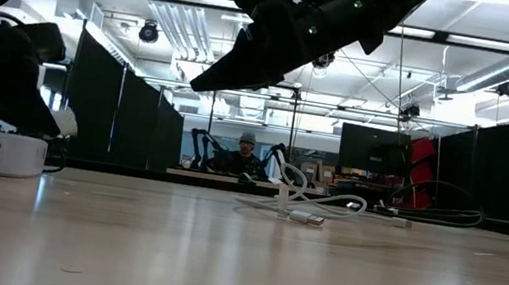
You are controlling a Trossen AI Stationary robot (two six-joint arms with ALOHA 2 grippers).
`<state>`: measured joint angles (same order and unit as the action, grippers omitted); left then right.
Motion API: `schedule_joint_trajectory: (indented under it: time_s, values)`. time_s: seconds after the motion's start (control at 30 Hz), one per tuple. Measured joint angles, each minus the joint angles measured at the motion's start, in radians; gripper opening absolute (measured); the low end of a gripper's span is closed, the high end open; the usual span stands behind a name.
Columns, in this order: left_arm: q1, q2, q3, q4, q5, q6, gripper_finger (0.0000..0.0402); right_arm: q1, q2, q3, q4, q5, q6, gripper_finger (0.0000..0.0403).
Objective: Insert USB
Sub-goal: Insert the white charger adapter into the top white outlet extension
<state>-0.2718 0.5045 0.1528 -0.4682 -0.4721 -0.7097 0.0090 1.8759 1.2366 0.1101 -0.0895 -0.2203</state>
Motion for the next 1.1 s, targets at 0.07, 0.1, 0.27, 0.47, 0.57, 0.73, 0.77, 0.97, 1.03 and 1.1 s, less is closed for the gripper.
schedule_joint_trajectory:
  time_s: [0.07, 0.1, 0.27, 0.47, 0.57, 0.73, 0.77, 0.97, 1.03, 1.1]
  values:
    - [0.0, -0.001, 0.0, 0.001, -0.001, 0.0, 0.0239, 0.0, 0.0, 0.0, 0.0, 0.0, 0.0, 0.0]
    - [0.0, -0.002, 0.0, 0.001, -0.001, 0.0, 0.0237, 0.0, 0.0, 0.0, 0.0, 0.0, 0.0, 0.0]
    - [0.0, -0.002, 0.0, 0.001, -0.006, 0.003, 0.0217, 0.0, 0.0, 0.0, 0.0, 0.0, -0.004, 0.0]
    - [0.0, -0.002, 0.006, 0.024, -0.008, 0.034, 0.0191, 0.0, 0.0, 0.0, 0.001, 0.0, -0.006, 0.0]
    - [0.0, -0.002, 0.034, 0.025, -0.015, 0.058, 0.0178, -0.003, 0.016, 0.0, 0.021, -0.001, 0.008, 0.0]
    - [0.0, 0.011, 0.113, 0.031, -0.039, 0.122, 0.0157, -0.034, 0.069, 0.017, 0.036, 0.0, 0.054, 0.0027]
    - [0.0, 0.015, 0.128, 0.031, -0.041, 0.133, 0.0152, -0.039, 0.078, 0.03, 0.021, -0.003, 0.048, 0.004]
    - [0.001, 0.052, 0.191, 0.027, -0.044, 0.17, 0.0126, -0.058, 0.125, 0.155, -0.116, -0.027, -0.124, 0.0126]
    - [0.001, 0.068, 0.2, 0.027, -0.044, 0.152, 0.0118, -0.068, 0.151, 0.217, -0.183, -0.023, -0.168, 0.0147]
    - [0.001, 0.086, 0.204, 0.023, -0.044, 0.108, 0.0111, -0.075, 0.187, 0.28, -0.23, -0.023, -0.176, 0.0163]
